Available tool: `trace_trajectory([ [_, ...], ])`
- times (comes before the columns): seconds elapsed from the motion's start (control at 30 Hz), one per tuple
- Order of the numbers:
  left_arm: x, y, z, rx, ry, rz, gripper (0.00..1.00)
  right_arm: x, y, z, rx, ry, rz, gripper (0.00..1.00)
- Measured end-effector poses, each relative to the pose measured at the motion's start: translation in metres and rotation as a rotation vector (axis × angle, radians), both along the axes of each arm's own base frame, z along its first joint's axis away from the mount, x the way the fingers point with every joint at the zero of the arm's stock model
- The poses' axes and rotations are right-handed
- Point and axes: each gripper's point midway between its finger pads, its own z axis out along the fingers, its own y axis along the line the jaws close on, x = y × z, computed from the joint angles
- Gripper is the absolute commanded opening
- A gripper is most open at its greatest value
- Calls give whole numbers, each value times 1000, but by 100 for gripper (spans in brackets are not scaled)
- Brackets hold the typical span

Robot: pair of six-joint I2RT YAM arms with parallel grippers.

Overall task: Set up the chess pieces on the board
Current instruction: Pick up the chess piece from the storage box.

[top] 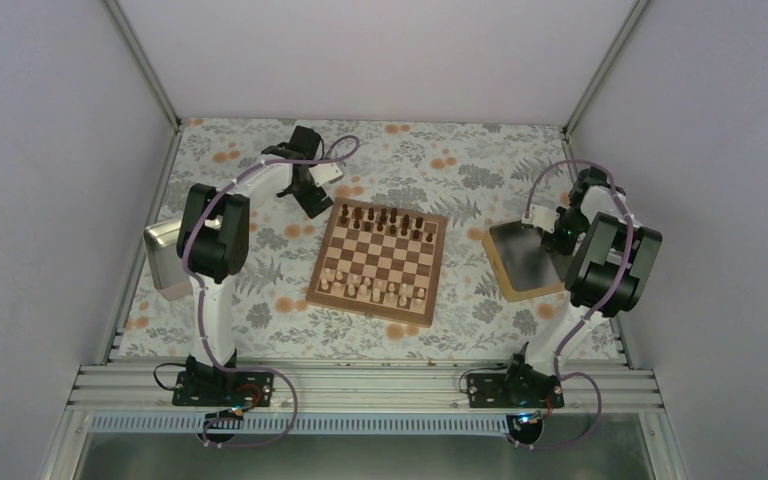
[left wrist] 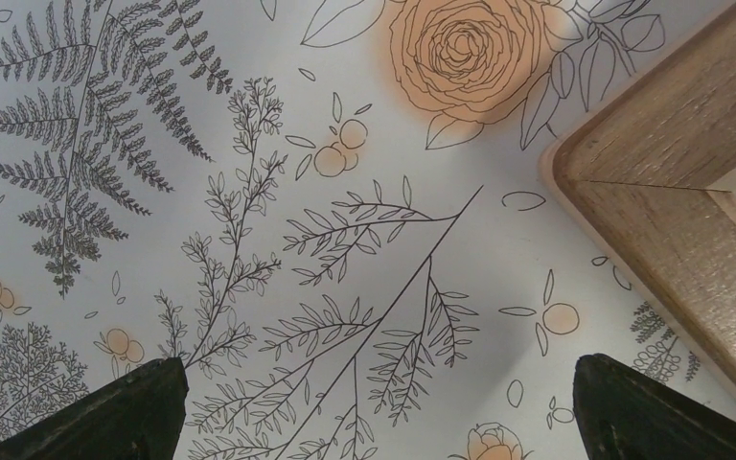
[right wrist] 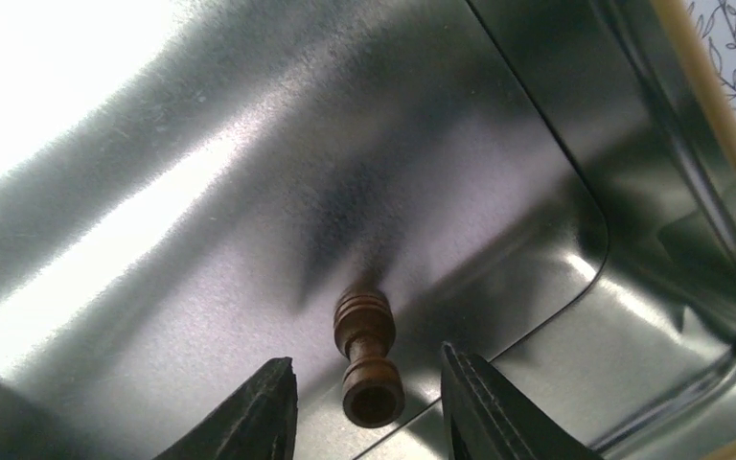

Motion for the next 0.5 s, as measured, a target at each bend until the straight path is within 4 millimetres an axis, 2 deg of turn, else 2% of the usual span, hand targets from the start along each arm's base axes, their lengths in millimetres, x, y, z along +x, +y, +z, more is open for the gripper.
trace_trajectory([
  [0.07,0,0,0,0,0,0,100,2,-1,0,-4,1,0,22],
  [0.13,0,0,0,2,-1,1,100,4,-3,-1,-7,4,-2,16],
  [0.3,1,1,0,7,-3,3,100,5,-4,0,-4,12,-7,11],
  [0.5,1,3,0,14,-6,6,100,11,-6,13,-5,-1,-7,8],
])
